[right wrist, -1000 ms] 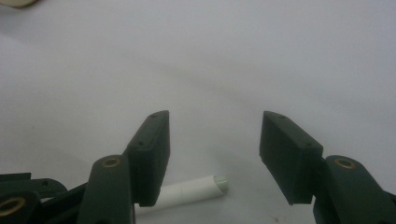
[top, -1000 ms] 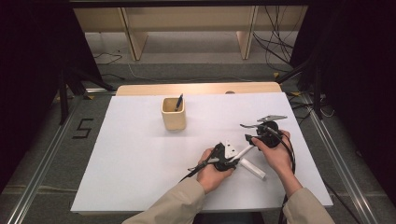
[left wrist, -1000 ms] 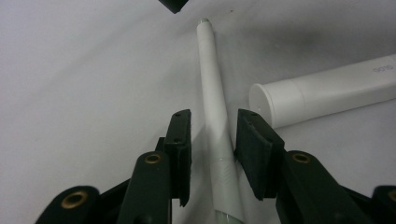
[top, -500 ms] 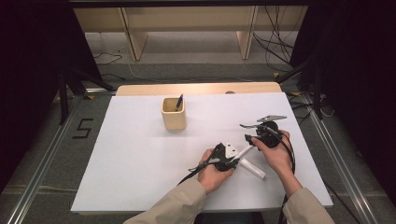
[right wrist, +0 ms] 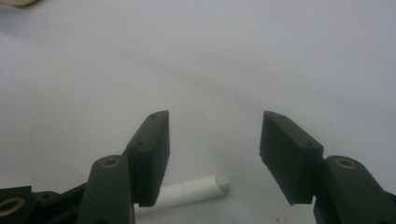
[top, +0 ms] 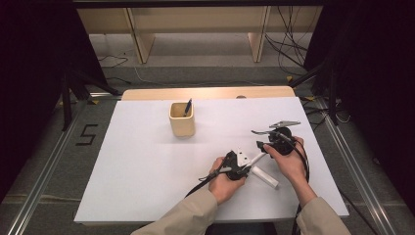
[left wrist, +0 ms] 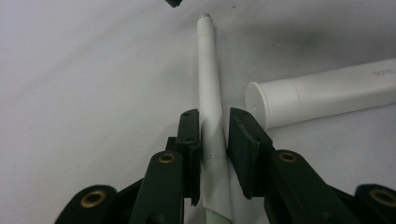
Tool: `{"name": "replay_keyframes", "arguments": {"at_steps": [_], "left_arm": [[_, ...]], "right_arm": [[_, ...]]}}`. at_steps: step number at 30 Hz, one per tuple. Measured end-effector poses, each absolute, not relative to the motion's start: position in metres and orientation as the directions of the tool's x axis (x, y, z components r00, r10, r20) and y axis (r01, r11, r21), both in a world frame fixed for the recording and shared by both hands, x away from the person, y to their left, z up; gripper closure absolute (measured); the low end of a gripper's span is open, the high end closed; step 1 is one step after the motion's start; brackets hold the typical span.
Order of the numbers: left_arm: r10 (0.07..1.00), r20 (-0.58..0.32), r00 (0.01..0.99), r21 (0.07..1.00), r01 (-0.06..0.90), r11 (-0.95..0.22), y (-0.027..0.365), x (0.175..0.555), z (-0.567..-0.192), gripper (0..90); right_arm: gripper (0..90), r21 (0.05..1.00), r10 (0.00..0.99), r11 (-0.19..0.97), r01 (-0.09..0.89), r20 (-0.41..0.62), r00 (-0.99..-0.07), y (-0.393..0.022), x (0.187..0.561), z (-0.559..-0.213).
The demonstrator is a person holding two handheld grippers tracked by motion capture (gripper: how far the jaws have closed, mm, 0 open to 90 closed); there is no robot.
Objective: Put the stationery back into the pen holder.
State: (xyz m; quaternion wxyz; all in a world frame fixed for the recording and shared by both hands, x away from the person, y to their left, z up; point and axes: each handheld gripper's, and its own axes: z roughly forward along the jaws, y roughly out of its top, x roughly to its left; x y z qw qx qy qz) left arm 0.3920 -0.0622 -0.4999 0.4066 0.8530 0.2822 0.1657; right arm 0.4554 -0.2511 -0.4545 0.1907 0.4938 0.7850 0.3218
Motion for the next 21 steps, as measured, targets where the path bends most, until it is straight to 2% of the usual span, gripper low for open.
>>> {"name": "replay_keyframes", "arguments": {"at_steps": [21], "left_arm": [[0.636,0.044,0.771,0.786,0.366,-0.498,-0.0638,0.3901,-0.4998,77.5]], "right_arm": [[43.2,0.694,0.897,0.307,0.651,0.019,-0.442,-0.2507,0.4553,-0.4546]]}}
